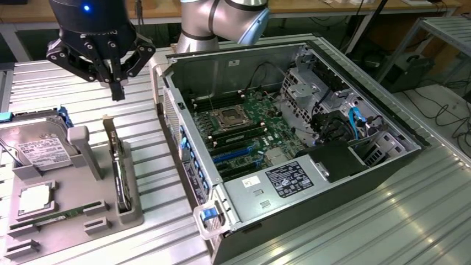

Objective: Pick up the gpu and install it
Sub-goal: 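Reach for the gpu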

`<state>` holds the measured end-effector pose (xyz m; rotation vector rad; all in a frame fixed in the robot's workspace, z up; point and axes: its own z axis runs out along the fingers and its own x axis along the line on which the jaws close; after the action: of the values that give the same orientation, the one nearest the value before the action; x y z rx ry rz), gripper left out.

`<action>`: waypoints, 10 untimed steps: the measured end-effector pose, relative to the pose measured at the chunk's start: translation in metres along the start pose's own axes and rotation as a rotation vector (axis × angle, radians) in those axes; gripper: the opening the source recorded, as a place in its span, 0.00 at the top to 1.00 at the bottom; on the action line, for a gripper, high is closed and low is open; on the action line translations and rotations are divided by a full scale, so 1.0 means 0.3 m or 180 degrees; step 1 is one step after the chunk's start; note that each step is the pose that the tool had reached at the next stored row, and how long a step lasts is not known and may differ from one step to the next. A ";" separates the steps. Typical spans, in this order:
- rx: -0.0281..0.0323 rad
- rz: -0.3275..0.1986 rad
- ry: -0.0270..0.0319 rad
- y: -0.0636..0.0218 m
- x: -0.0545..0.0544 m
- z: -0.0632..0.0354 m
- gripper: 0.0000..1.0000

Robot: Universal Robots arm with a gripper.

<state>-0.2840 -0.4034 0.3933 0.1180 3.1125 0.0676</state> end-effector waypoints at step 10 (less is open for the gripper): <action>0.0000 0.0000 0.0000 -0.005 0.032 -0.001 0.89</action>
<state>-0.2937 -0.4043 0.3933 0.1181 3.1125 0.0676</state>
